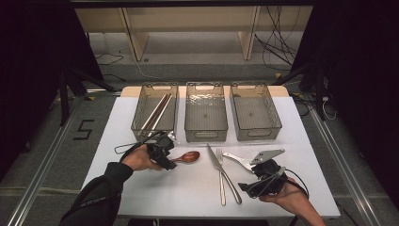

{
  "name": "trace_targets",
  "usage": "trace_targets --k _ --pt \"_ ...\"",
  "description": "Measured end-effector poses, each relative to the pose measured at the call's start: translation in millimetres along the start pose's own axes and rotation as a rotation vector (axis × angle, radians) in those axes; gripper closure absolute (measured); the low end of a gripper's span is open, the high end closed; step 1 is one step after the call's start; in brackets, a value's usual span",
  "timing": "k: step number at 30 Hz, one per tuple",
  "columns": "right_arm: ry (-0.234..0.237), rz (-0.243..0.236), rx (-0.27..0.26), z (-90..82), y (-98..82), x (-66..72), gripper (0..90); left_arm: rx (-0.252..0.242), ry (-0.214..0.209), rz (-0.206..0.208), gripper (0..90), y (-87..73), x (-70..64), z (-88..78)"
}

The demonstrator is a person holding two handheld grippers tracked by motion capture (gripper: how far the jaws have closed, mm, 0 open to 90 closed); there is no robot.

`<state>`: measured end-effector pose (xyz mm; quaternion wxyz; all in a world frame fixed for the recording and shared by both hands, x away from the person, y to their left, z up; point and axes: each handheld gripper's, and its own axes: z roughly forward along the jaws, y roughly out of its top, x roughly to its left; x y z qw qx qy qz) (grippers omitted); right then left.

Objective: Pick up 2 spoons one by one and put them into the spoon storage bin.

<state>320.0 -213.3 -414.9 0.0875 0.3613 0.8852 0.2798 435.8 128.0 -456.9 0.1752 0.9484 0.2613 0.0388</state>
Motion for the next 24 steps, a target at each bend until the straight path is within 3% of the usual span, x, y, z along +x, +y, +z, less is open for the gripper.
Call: trace_targets --k 8,11,18,24 --pt "-0.002 -0.005 0.0 -0.2 0.7 1.7 26.3 0.029 -0.011 0.021 44.3 4.2 -0.4 4.6" --pt "-0.002 -0.003 0.001 0.1 0.6 2.1 26.3 0.058 -0.018 0.049 47.5 6.2 -0.6 6.1" --pt "-0.003 -0.002 0.002 -0.1 0.1 1.7 26.4 0.068 -0.005 0.046 56.2 8.5 -0.4 8.9" --pt "-0.002 -0.004 0.006 -0.1 0.4 2.6 26.4 0.087 -0.012 0.072 73.0 11.1 -2.6 8.0"
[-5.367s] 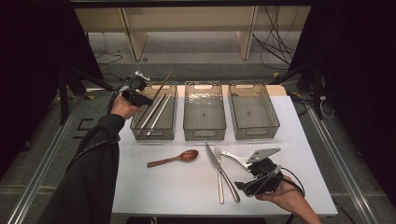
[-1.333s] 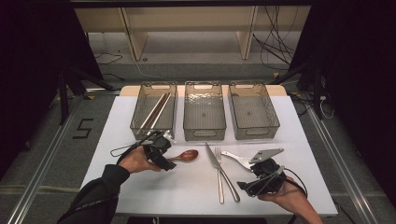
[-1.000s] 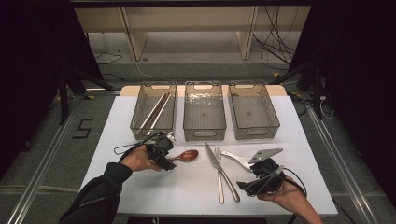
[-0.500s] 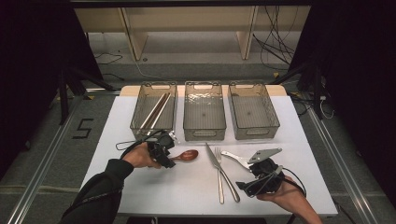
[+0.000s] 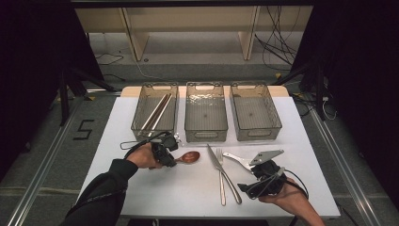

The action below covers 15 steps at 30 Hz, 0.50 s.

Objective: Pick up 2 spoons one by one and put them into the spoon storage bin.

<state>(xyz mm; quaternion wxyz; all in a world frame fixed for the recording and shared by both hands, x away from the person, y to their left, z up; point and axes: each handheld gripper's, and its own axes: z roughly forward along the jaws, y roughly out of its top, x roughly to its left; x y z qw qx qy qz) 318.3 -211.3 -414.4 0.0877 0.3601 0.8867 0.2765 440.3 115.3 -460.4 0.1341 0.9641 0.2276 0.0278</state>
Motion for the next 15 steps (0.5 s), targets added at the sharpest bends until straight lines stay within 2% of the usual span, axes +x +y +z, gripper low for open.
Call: trace_targets --k 3,5,12,13,15 --pt "-0.002 -0.002 -0.002 -0.2 -0.1 -0.2 26.4 -0.009 -0.006 -0.001 79.2 -0.6 -1.2 0.3" --pt "-0.001 -0.003 -0.002 -0.3 0.0 -0.1 26.5 -0.005 -0.007 0.007 79.8 -1.1 -0.6 -0.3" --pt "-0.004 -0.001 -0.004 -0.8 0.1 0.0 26.5 -0.019 -0.008 -0.006 80.7 -2.6 -2.9 -1.4" --pt "-0.003 -0.004 -0.007 -0.7 0.1 0.0 26.5 -0.016 -0.006 0.004 80.8 -2.7 -2.5 -2.7" --pt "-0.001 -0.004 -0.005 -0.8 0.3 0.4 26.5 -0.034 -0.013 -0.007 80.8 -3.3 -2.7 -4.4"
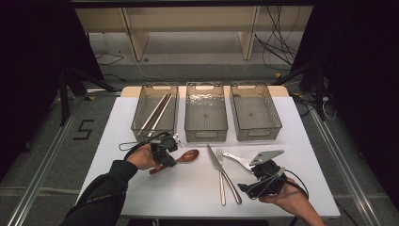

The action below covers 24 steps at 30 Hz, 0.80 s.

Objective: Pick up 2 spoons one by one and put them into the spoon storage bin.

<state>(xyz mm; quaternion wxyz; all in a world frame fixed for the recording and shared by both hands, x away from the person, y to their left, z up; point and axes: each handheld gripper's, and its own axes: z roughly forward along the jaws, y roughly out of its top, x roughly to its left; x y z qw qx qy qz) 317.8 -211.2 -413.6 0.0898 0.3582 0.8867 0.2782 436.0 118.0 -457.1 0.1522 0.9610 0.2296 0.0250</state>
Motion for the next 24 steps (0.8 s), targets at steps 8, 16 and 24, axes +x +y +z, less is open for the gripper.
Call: trace_targets --k 8,16,24 --pt "-0.003 0.002 -0.003 -0.4 0.1 0.1 26.5 -0.068 -0.025 -0.031 80.9 0.3 -1.7 -14.7" --pt "-0.002 0.005 -0.005 -0.5 0.0 -0.4 26.5 -0.147 -0.027 -0.023 80.9 7.4 -5.6 -36.3" --pt "-0.002 0.011 -0.003 -0.8 -0.1 -0.7 26.5 -0.23 -0.008 -0.068 80.8 13.1 -2.9 -52.2"
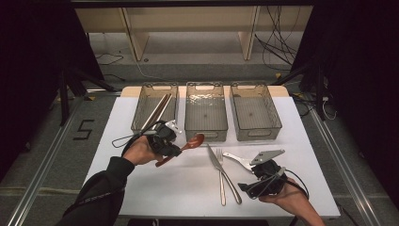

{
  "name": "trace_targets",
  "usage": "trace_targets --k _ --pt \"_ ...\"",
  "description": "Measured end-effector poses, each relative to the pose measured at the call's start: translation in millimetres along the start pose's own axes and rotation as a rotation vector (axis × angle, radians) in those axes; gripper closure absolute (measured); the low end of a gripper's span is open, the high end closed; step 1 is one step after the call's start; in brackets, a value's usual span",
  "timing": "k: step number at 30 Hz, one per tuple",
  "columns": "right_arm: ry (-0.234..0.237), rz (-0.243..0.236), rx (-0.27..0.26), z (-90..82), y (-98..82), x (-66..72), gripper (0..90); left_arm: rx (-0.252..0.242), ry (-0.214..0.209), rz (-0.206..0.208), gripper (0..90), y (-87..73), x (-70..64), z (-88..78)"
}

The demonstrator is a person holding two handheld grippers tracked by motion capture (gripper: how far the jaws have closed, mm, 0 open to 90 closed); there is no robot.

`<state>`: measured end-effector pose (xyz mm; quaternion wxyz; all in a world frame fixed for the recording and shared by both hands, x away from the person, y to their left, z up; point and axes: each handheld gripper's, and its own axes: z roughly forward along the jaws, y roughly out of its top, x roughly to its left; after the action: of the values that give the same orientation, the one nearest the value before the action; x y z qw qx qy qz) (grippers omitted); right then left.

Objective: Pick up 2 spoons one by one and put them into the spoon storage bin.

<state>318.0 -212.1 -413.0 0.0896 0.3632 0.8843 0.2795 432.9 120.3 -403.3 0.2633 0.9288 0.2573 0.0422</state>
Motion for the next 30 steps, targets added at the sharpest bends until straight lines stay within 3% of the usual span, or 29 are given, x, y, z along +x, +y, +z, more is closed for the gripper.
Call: trace_targets --k 7,10,24,30 --pt "0.002 -0.002 0.0 1.1 0.2 -0.2 26.4 -0.055 0.014 -0.042 80.8 10.8 6.1 -5.8" --pt "0.002 -0.002 0.002 1.5 0.0 -0.1 26.5 -0.062 0.01 -0.04 80.8 19.4 5.1 -5.4" --pt "0.004 -0.003 -0.001 0.8 -0.1 -0.1 26.5 -0.037 0.045 -0.03 80.8 60.7 16.5 -9.6" --pt "0.005 -0.003 -0.003 0.9 -0.1 -0.4 26.4 -0.031 0.059 -0.053 80.8 74.6 26.3 -6.6"
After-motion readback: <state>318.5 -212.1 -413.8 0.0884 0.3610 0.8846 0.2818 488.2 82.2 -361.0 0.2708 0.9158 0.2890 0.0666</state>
